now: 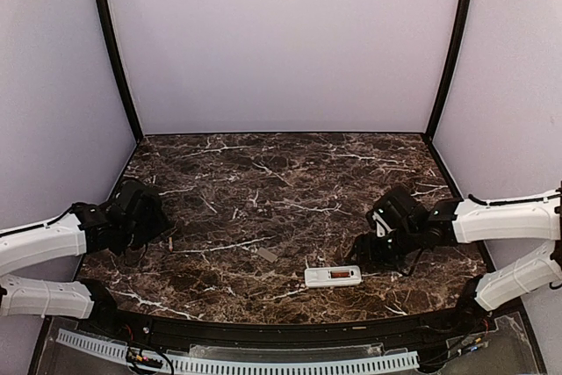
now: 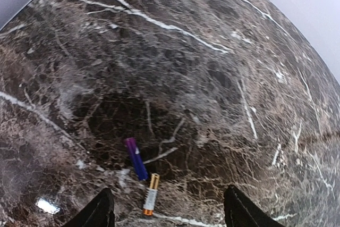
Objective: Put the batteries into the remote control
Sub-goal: Place the remote control without the battery cover at the center of the board, then pick up the battery from the center of the board.
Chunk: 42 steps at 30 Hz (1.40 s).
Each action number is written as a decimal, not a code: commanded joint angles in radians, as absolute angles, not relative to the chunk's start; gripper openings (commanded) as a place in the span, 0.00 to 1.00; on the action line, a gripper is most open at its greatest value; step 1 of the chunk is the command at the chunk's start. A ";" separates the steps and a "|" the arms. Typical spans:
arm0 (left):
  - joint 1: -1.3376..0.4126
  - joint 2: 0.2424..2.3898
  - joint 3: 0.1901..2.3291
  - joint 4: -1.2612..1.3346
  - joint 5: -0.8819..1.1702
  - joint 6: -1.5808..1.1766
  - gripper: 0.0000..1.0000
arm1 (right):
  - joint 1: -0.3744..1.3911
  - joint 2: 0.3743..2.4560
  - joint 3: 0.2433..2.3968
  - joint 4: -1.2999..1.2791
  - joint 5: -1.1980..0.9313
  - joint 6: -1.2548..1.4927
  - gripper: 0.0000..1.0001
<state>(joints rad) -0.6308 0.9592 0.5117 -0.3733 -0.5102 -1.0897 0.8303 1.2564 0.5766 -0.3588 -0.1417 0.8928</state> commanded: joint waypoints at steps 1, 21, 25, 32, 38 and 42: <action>-0.529 0.965 0.477 -0.411 -0.468 -1.180 0.67 | 0.827 1.247 0.683 -0.497 -0.043 0.803 0.70; -0.354 1.302 0.504 -0.191 -0.286 -1.125 0.57 | 0.827 1.302 0.749 -0.494 -0.067 0.682 0.66; -0.354 1.331 0.528 -0.211 -0.285 -1.131 0.50 | 0.827 1.301 0.746 -0.495 -0.069 0.680 0.66; -0.354 1.322 0.531 -0.293 -0.235 -1.200 0.39 | 0.827 1.281 0.744 -0.499 -0.055 0.675 0.65; -0.354 1.440 0.681 -0.551 -0.312 -1.269 0.36 | 0.827 1.279 0.753 -0.503 -0.056 0.663 0.64; -0.360 1.628 0.845 -0.737 -0.314 -1.264 0.25 | 0.827 1.256 0.747 -0.500 -0.042 0.659 0.64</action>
<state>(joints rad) -0.3573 1.5093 0.7418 -0.4732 -0.2955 -1.2404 0.8303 1.2881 0.7517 -0.5102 -0.0647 0.6739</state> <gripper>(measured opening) 0.261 0.644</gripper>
